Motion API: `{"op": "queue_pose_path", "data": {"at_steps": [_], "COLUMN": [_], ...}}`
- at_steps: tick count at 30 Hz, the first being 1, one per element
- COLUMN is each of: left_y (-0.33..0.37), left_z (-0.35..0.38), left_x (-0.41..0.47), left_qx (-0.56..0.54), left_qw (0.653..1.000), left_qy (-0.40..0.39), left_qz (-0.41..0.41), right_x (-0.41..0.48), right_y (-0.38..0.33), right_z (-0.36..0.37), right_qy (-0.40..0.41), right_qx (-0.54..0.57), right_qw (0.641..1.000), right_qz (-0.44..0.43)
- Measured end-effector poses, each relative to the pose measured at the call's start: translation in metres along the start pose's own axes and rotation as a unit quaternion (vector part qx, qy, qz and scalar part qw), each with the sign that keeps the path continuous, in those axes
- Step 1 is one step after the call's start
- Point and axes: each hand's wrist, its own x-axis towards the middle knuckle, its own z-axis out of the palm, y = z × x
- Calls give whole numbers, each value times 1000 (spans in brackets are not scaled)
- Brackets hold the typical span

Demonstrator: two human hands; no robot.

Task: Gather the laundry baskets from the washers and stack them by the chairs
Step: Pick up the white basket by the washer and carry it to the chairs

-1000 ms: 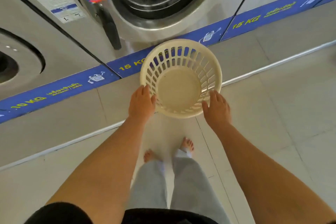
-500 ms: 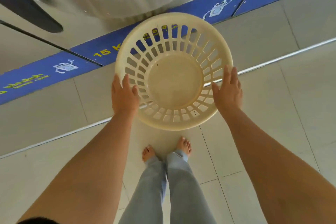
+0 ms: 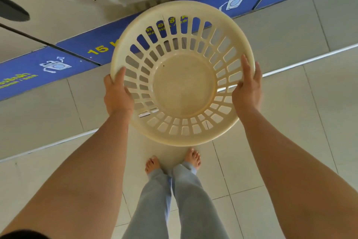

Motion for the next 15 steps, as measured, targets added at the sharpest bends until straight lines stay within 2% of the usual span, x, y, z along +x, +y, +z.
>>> {"op": "queue_pose_path", "data": {"at_steps": [9, 15], "left_y": [-21, -59], "left_z": [-42, -101], "left_x": [-48, -97], "left_qx": [-14, -41], "left_qw": [999, 997], "left_qy": [36, 48], "left_qz": [8, -38], "right_x": [-56, -113], "right_y": [-8, -45], "right_z": [-30, -60], "right_qy": [-22, -16], "right_qx": [-25, -15], "right_qw": [999, 998], "right_qz": [-15, -53]}}
